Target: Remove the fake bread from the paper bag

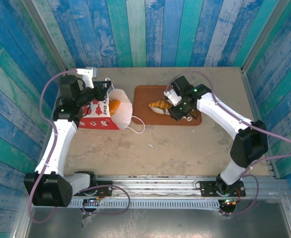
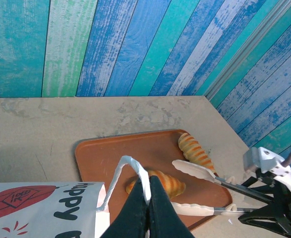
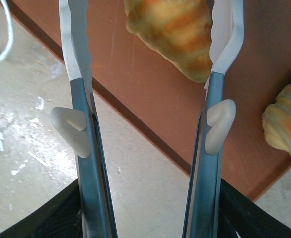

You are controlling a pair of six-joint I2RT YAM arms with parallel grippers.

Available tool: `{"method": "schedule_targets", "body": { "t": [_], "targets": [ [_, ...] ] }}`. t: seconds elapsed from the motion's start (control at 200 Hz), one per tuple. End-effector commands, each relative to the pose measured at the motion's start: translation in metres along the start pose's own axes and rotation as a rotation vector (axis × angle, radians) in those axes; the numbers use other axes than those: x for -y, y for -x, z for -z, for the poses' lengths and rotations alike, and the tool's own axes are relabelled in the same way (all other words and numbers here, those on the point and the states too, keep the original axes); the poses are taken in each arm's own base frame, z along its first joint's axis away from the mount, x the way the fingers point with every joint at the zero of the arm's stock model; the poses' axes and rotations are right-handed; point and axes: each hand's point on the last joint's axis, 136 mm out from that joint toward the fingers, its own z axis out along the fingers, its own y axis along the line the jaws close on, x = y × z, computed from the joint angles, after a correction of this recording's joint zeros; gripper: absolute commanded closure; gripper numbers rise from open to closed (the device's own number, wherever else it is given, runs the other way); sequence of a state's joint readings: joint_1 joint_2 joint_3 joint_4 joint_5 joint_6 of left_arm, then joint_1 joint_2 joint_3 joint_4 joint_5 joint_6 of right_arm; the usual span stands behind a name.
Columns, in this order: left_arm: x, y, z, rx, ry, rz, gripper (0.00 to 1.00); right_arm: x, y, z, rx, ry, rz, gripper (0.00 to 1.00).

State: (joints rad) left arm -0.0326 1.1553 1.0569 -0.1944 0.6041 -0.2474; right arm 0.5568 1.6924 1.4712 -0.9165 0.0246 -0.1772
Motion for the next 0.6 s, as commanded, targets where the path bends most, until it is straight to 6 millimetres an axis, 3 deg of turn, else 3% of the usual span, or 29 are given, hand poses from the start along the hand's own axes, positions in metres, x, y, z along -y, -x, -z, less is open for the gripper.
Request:
{"method": "schedule_targets", "body": {
  "t": [0.0,0.351,0.456,0.596],
  "targets": [
    [0.005,0.007,0.004,0.030,-0.016,-0.027,1.00,0.011,-0.008,-0.004,-0.094,-0.055,0.085,0.40],
    [0.005,0.007,0.003,0.027,-0.017,-0.026,1.00,0.001,0.004,-0.032,-0.109,0.006,0.006,0.45],
    [0.005,0.007,0.003,0.028,-0.017,-0.026,1.00,0.003,0.009,-0.030,-0.075,-0.011,-0.118,0.51],
    [0.005,0.006,0.003,0.027,-0.018,-0.026,1.00,0.007,0.006,-0.027,-0.073,-0.044,-0.337,0.48]
  ]
}}
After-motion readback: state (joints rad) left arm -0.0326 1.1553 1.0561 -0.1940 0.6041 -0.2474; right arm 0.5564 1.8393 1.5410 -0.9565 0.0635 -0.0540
